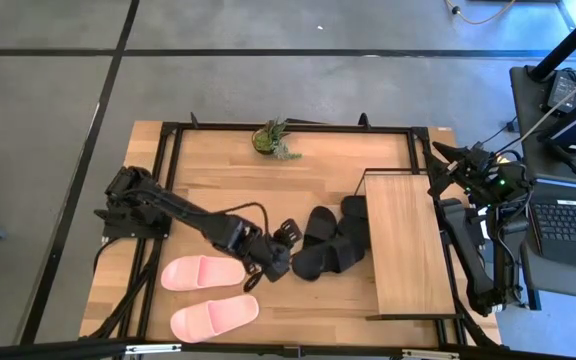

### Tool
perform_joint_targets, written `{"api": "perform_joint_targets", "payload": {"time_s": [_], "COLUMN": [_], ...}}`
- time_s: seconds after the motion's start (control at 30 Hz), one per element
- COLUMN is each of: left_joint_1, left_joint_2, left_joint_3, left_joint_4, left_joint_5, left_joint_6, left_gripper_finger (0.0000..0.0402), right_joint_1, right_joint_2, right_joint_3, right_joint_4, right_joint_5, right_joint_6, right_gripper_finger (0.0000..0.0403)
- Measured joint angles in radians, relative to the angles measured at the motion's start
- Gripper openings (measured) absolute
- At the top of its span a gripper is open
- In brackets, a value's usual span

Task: Pick and place slides into the shelf
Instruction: Put the black slides under the shelf

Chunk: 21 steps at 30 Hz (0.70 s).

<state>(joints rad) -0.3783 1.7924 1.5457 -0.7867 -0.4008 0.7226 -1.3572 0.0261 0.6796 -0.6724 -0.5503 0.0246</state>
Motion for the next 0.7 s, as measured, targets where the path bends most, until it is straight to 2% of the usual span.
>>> {"api": "perform_joint_targets", "payload": {"time_s": [0.1, 0.23, 0.3, 0.47, 0.63, 0.7], "left_joint_1": [-0.015, -0.026, -0.039, -0.079, -0.138, -0.159], "left_joint_2": [0.000, 0.000, 0.000, -0.010, -0.060, -0.084], "left_joint_3": [0.000, 0.000, 0.000, -0.085, -0.253, -0.332], "left_joint_4": [0.033, 0.092, 0.093, 0.086, 0.328, 0.438], "left_joint_5": [0.022, 0.142, 0.158, 0.231, 0.375, 0.379], "left_joint_6": [-0.222, -0.481, -0.598, -0.899, -1.131, -1.210], "left_gripper_finger": [0.0154, 0.0154, 0.0154, 0.0154, 0.0154, 0.0154], "right_joint_1": [0.000, 0.000, 0.000, 0.000, 0.000, 0.000], "right_joint_2": [0.000, 0.000, 0.000, 0.000, 0.000, 0.000], "right_joint_3": [0.000, 0.000, 0.000, 0.000, 0.000, 0.000], "right_joint_4": [-0.001, -0.001, -0.002, -0.002, -0.002, 0.000], "right_joint_5": [0.000, 0.000, 0.000, 0.000, 0.001, 0.000], "right_joint_6": [0.000, 0.001, 0.003, 0.008, 0.018, 0.019], "right_gripper_finger": [0.0188, 0.0188, 0.0188, 0.0188, 0.0188, 0.0188]}}
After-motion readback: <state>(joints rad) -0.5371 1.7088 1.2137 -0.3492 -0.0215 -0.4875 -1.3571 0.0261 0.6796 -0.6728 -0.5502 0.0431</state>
